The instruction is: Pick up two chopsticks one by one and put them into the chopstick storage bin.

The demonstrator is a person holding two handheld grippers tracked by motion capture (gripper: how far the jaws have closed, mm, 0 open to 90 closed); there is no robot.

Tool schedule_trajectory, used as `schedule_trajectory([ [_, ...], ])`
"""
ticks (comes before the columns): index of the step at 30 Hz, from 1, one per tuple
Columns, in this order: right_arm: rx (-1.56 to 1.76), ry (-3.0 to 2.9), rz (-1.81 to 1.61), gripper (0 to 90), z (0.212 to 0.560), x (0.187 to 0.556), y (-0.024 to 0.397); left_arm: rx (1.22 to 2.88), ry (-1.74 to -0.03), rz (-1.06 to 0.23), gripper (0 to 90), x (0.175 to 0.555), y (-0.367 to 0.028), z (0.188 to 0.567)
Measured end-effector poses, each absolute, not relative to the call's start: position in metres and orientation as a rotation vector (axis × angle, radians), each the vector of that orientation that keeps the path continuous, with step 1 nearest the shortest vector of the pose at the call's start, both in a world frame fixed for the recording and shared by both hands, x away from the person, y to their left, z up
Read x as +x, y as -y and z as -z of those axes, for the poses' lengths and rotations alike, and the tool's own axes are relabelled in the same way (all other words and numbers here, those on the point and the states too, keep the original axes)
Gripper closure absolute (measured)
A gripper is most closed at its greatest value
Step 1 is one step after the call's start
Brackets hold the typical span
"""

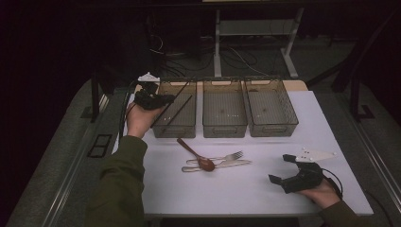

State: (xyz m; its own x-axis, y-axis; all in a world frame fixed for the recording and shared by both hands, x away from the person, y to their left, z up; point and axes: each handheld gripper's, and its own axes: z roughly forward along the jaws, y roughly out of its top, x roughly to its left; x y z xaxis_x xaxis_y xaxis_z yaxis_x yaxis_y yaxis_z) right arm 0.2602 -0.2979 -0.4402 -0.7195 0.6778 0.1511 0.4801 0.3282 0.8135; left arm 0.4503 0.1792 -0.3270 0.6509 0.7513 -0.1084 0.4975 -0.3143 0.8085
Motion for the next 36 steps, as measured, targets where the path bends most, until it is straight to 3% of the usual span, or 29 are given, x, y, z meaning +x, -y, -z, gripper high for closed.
schedule_trajectory([
  [15,1.052,-2.376,-1.352,0.1,0.44,0.26,0.299,1.997,-1.034,-0.373,85.5,0.486,-0.174,0.358],
  [29,1.048,-2.373,-1.354,0.1,0.44,0.26,0.301,2.07,-1.123,-0.352,85.0,0.498,-0.164,0.383],
  [36,1.048,-2.371,-1.357,0.1,0.44,0.26,0.301,2.07,-1.123,-0.372,77.5,0.496,-0.163,0.38],
])
